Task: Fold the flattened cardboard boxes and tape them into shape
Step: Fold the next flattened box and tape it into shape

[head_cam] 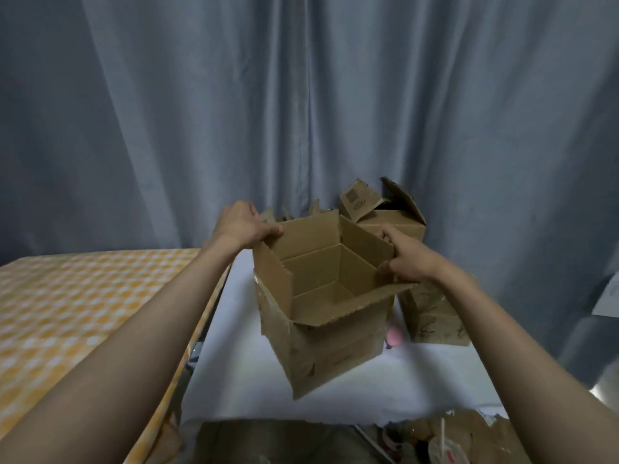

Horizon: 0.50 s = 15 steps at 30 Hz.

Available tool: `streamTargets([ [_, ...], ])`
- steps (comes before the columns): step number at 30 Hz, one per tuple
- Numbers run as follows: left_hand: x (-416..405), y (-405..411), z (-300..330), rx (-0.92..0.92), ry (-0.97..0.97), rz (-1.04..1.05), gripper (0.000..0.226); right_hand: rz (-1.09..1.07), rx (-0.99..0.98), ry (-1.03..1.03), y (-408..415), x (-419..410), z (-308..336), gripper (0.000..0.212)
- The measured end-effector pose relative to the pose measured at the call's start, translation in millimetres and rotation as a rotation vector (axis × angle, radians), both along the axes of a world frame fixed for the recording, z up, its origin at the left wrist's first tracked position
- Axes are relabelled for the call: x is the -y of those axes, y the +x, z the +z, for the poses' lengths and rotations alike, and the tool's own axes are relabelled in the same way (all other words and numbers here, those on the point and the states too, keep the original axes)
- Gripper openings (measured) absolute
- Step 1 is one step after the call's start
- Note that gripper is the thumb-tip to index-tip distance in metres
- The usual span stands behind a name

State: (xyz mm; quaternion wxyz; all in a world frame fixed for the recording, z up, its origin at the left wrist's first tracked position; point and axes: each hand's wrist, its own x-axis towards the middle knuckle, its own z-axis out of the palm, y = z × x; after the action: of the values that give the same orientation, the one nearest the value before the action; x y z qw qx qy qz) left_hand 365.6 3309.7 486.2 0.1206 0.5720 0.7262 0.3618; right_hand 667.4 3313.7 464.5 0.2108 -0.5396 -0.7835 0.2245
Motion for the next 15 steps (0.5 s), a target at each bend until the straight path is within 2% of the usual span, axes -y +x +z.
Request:
streamTargets([
  [4,-8,-10,-12,0.203,0.081,-0.025,0.029,0.074,0.095,-0.013,3,4,-5,0.033],
  [6,-7,-12,-19,0.264,0.197,-0.070,0.022,0.112,0.116,-0.080,1,4,-1,0.041],
  [8,-1,-11,-27,0.242,0.330,-0.073,0.035,0.152,0.131,-0.195,-3,8,5,0.055],
  [11,4,-4,-34,0.059,0.436,0.000,0.061,0.185,0.147,-0.247,-10,11,10,0.058],
  [13,3,5,-34,-0.145,0.429,0.028,0.063,0.165,0.133,-0.242,-12,10,10,0.050],
  [15,2,15,-40,-0.374,0.400,-0.028,0.065,0.135,0.124,-0.239,-13,10,10,0.045],
])
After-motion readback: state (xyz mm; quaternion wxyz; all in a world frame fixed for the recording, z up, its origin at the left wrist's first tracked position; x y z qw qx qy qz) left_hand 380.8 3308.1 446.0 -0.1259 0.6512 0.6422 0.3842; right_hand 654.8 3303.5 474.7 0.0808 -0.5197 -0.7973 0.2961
